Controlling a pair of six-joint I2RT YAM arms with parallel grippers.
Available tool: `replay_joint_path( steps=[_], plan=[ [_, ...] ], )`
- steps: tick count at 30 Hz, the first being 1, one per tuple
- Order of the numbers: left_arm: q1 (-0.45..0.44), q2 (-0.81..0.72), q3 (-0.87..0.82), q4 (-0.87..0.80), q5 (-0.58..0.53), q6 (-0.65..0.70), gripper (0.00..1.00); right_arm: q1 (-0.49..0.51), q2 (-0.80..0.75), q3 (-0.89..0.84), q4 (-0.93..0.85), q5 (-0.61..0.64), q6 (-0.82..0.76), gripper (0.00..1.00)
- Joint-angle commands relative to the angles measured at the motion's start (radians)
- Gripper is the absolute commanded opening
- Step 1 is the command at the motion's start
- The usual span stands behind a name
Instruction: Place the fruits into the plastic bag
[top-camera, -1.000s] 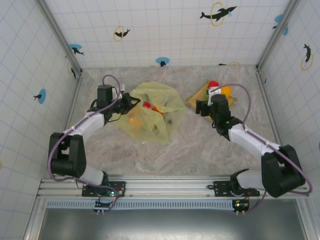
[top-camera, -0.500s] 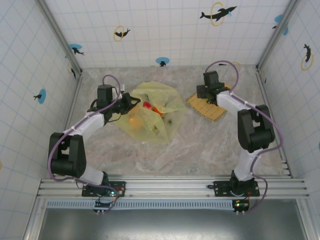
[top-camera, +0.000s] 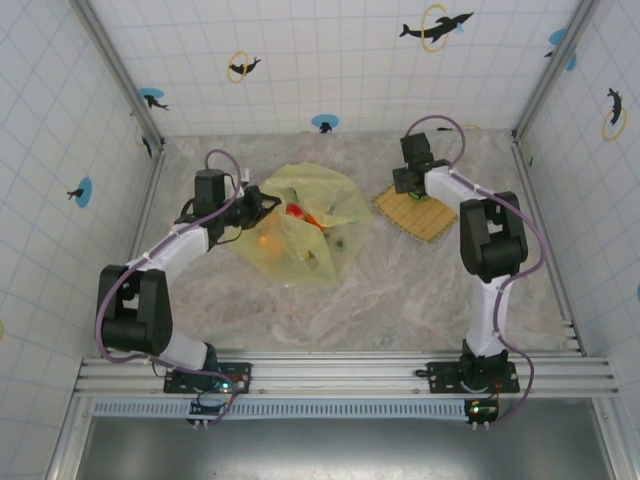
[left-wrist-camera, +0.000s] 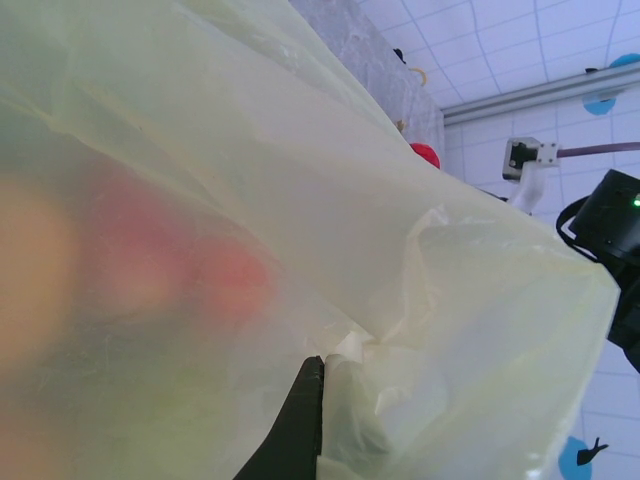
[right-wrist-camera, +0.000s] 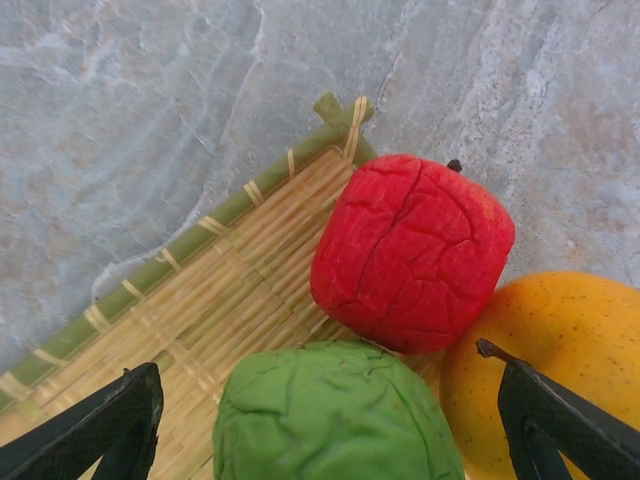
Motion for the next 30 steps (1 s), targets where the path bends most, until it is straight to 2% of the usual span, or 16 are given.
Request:
replay_joint_path(
  steps=[1,10,18,24,30],
  plan=[
    [0.006,-0.001,0.006,-0.002,0.005,0.007,0.00,-0.006,0.036,0.049,-0.044,-0.012,-0.010,0.87],
    [0.007,-0.002,0.005,0.000,0.008,0.004,0.00,-0.006,0.059,0.045,-0.055,-0.059,-0.002,0.81],
    [0.007,-0.003,0.004,0.002,0.010,0.003,0.00,-0.006,0.003,-0.002,-0.017,-0.084,0.007,0.67],
    [0.006,-0.002,0.005,0.003,0.011,0.001,0.00,0.000,-0.171,-0.140,0.074,-0.177,0.061,0.64],
    [0.007,-0.003,0.002,0.006,0.011,-0.003,0.00,0.078,-0.484,-0.478,0.269,-0.343,0.092,0.62]
  ],
)
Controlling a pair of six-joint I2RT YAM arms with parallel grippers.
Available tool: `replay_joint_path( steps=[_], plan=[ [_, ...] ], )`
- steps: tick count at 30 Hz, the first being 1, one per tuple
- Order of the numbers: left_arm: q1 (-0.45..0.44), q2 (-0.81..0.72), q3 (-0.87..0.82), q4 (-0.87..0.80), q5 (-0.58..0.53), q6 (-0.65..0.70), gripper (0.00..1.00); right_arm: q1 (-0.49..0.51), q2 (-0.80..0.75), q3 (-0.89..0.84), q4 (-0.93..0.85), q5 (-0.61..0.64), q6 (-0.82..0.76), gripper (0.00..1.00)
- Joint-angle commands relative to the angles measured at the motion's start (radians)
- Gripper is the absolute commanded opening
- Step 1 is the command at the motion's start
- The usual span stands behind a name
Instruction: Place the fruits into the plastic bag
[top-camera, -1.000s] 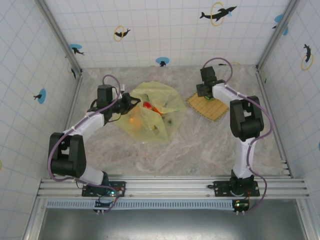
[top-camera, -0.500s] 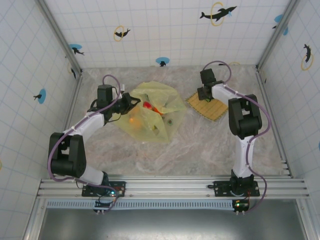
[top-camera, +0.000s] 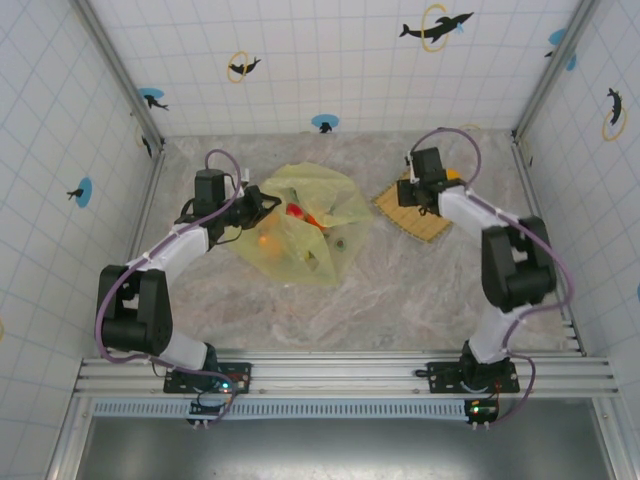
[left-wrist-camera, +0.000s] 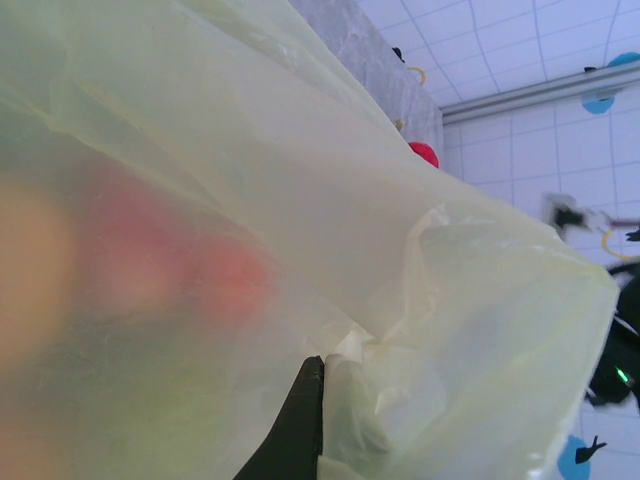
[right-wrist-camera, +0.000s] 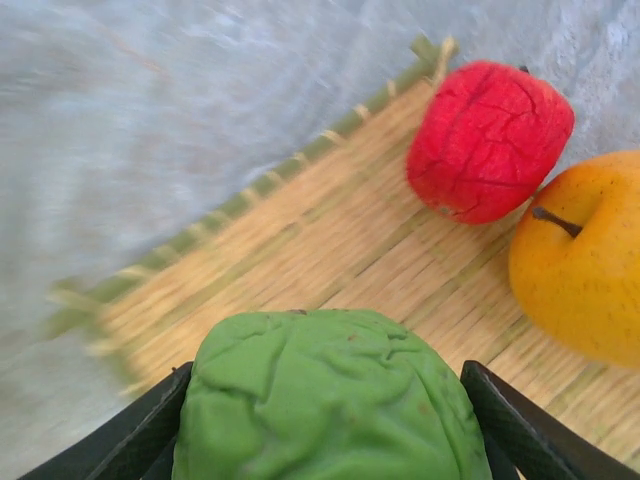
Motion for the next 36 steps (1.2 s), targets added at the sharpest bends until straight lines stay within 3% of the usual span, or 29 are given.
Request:
replay_joint_path(
  steps=[1,5,9,13,23,31,36],
  plan=[
    [0.007,-0.006,0.003,0.007,0.008,-0.003,0.00,0.069,-0.195,-0.201,0.199,-0.157,0.035,0.62],
    [0.007,0.000,0.000,0.012,0.010,-0.008,0.00,0.173,-0.345,-0.417,0.387,-0.271,0.049,0.62],
    [0.007,0.004,-0.003,0.021,0.020,-0.017,0.00,0.281,-0.342,-0.462,0.432,-0.300,-0.018,0.62],
    [0.008,0.002,-0.005,0.024,0.017,-0.018,0.00,0.353,-0.247,-0.416,0.449,-0.290,-0.056,0.62],
    [0.007,-0.004,-0.004,0.023,0.017,-0.017,0.00,0.418,0.032,-0.222,0.540,-0.370,-0.016,0.60],
    [0.005,-0.012,-0.005,0.027,0.021,-0.023,0.00,0.439,0.148,-0.140,0.809,-0.469,0.244,0.60],
    [0.006,-0.015,-0.005,0.031,0.023,-0.025,0.00,0.453,0.256,-0.014,0.821,-0.489,0.307,0.61]
  ],
)
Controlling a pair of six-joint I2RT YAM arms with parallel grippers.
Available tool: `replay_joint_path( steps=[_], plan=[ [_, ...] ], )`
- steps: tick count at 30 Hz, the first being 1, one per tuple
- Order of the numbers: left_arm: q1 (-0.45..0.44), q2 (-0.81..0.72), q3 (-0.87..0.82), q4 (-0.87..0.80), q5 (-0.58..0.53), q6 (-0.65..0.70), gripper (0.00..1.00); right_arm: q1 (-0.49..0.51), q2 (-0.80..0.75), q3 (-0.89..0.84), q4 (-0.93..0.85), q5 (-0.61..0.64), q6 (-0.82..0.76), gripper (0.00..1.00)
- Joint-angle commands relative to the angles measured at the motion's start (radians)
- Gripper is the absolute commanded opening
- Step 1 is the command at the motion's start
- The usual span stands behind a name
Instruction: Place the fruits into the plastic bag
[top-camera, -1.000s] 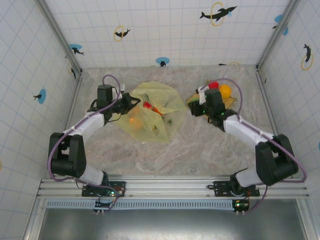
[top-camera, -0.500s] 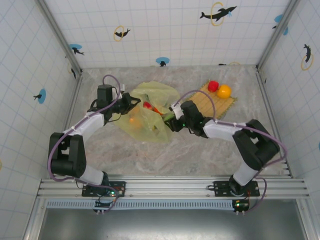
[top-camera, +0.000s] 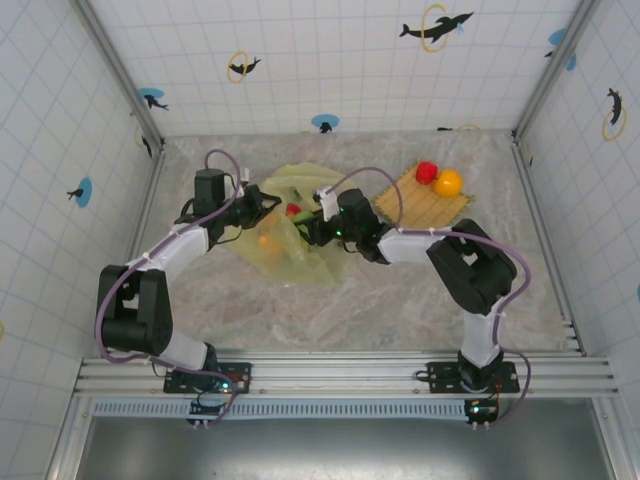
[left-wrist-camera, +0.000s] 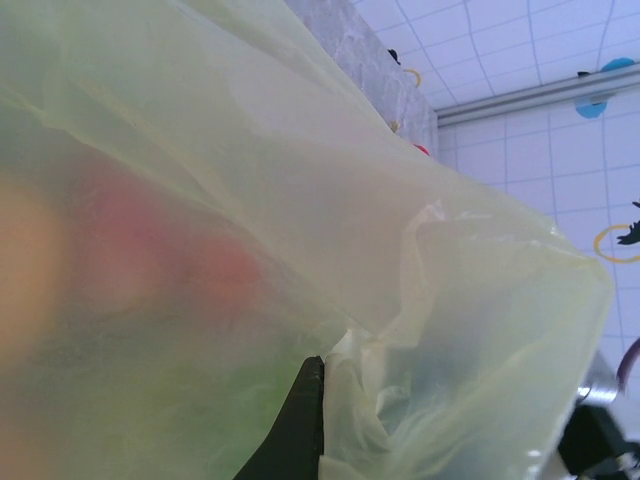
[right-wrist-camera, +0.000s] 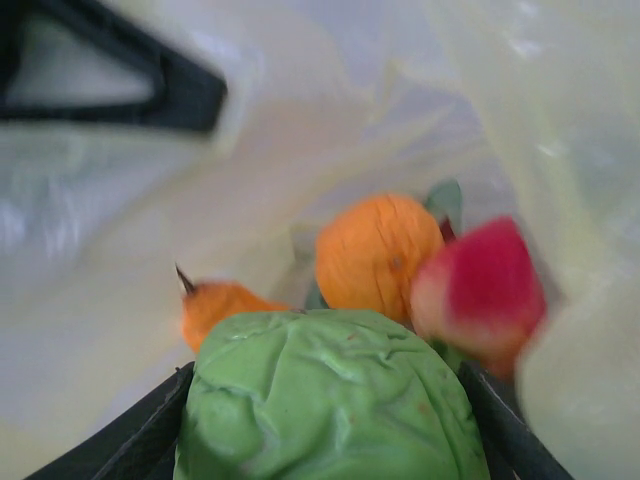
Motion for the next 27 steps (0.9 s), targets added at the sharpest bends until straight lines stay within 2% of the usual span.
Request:
replay_joint_path(
  steps=[1,6,11,17,27],
  plan=[
    [0.007,-0.016,-0.006,0.021,0.017,-0.006,0.00,0.018,0.073,0.102,0.084,-0.027,0.082,0.61],
    [0.006,-0.020,-0.009,0.022,0.015,-0.006,0.00,0.026,0.165,0.214,0.061,-0.003,0.108,0.65],
    [0.007,-0.023,-0.007,0.024,0.017,-0.008,0.00,0.029,0.196,0.250,-0.001,0.016,0.094,0.78],
    [0.006,-0.027,-0.008,0.027,0.019,-0.012,0.00,0.018,0.151,0.218,-0.046,0.025,0.065,0.87],
    [0.006,-0.025,-0.009,0.028,0.017,-0.011,0.00,0.001,0.036,0.121,-0.051,0.022,0.039,0.90]
  ],
)
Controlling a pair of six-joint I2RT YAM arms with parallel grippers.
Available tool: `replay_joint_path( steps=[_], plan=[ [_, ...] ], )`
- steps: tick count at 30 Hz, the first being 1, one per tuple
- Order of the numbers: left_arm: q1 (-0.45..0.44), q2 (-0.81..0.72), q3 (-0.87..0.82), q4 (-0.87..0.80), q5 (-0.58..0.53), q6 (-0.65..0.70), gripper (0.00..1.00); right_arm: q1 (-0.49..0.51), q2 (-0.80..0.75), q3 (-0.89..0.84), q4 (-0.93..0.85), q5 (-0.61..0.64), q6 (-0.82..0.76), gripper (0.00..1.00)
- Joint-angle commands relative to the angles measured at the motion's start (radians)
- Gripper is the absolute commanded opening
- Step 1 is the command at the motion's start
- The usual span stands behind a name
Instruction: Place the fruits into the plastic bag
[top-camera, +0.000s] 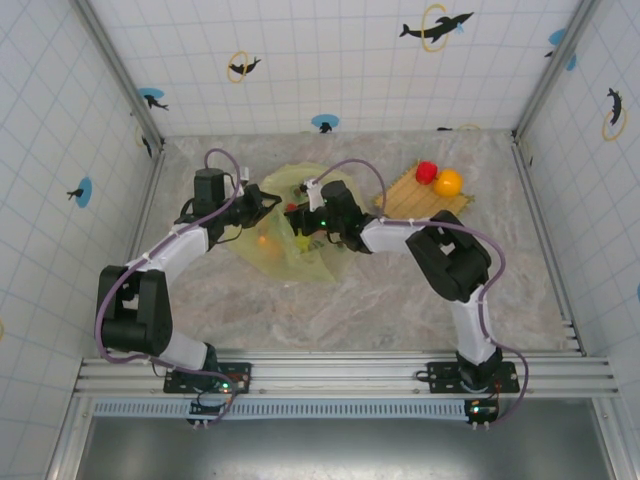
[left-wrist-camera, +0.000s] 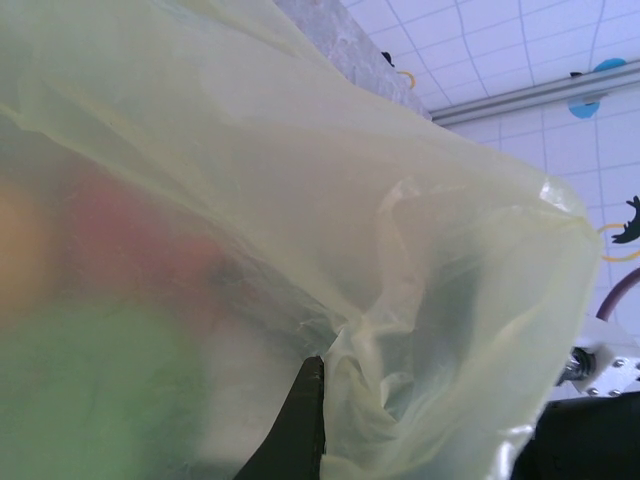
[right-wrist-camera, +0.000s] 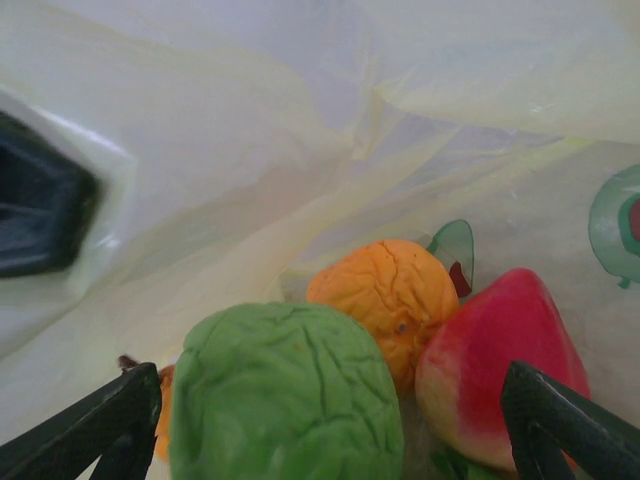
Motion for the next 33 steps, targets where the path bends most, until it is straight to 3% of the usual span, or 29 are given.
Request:
replay_joint_path(
  steps=[1,16,25,30,33],
  plan=[
    [0.007,-0.021,-0.010,0.016,0.014,-0.010,0.00,-0.013,-0.099,-0.048,0.003,0.007,-0.024,0.90],
    [0.007,-0.011,-0.009,0.010,0.005,-0.004,0.00,-0.093,-0.444,-0.361,-0.004,0.067,-0.080,0.91],
    [0.005,0.000,-0.008,0.005,0.003,-0.001,0.00,-0.202,-0.701,-0.530,-0.035,0.080,-0.092,0.92],
    [0.006,0.003,-0.009,0.005,0.002,-0.001,0.00,-0.306,-0.781,-0.558,-0.108,0.180,-0.138,0.94],
    [0.005,0.003,-0.008,0.005,0.003,-0.001,0.00,-0.377,-0.767,-0.523,-0.209,0.365,-0.206,0.96]
  ],
)
